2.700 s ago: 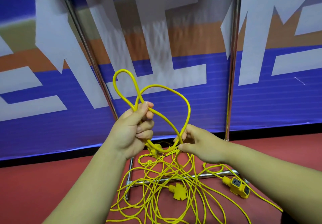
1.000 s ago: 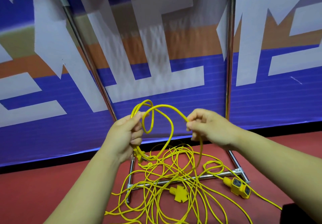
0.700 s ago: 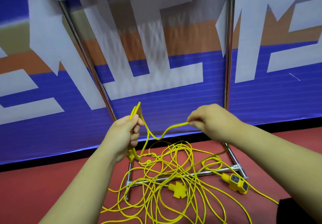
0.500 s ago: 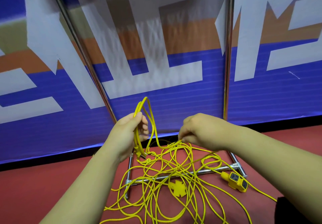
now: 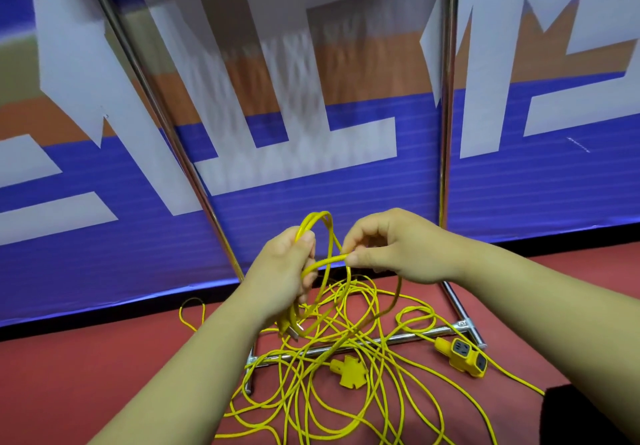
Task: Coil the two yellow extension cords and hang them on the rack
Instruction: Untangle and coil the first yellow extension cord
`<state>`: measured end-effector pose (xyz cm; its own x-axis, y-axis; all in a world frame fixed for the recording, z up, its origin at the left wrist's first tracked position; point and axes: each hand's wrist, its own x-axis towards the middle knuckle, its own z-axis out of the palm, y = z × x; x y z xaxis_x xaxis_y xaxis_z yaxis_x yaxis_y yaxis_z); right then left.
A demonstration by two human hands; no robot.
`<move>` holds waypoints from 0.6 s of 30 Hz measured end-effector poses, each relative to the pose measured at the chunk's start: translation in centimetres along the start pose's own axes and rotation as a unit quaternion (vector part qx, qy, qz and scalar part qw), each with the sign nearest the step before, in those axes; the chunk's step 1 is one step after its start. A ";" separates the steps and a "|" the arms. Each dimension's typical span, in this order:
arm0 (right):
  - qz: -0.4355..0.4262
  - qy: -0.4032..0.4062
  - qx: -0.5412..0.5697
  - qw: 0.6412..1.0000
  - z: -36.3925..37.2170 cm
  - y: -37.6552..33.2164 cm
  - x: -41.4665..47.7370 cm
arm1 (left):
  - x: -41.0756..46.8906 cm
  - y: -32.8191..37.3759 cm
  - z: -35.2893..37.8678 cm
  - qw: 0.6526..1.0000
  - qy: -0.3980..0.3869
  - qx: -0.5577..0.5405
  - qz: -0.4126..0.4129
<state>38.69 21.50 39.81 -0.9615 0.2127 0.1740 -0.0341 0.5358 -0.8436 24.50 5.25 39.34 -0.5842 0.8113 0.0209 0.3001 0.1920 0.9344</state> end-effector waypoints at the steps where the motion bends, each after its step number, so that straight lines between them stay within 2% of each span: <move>1: 0.012 -0.019 0.044 0.999 0.1 0.2 -0.1 | 0.1 0.3 -0.2 1.000 0.022 -0.021 0.005; 5: 0.049 -0.072 0.089 0.992 0.1 2.1 -0.2 | 0.1 1.7 -1.9 0.982 0.083 -0.169 0.016; 8: 0.069 -0.053 0.083 0.993 0.1 3.0 -0.1 | 0.0 1.6 -2.8 0.978 0.081 -0.194 -0.002; 13: 0.038 0.093 0.040 0.994 -0.5 2.0 0.2 | -0.6 0.5 -3.5 0.981 -0.004 -0.175 -0.078; 18: -0.017 0.134 -0.088 0.987 -0.3 0.1 0.3 | -0.9 0.4 -3.0 0.983 -0.071 -0.139 -0.100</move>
<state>38.43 21.90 39.90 -0.8527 0.3881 0.3497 0.0043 0.6746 -0.7382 22.86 2.95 40.74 -0.4931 0.8457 -0.2043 -0.0394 0.2129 0.9763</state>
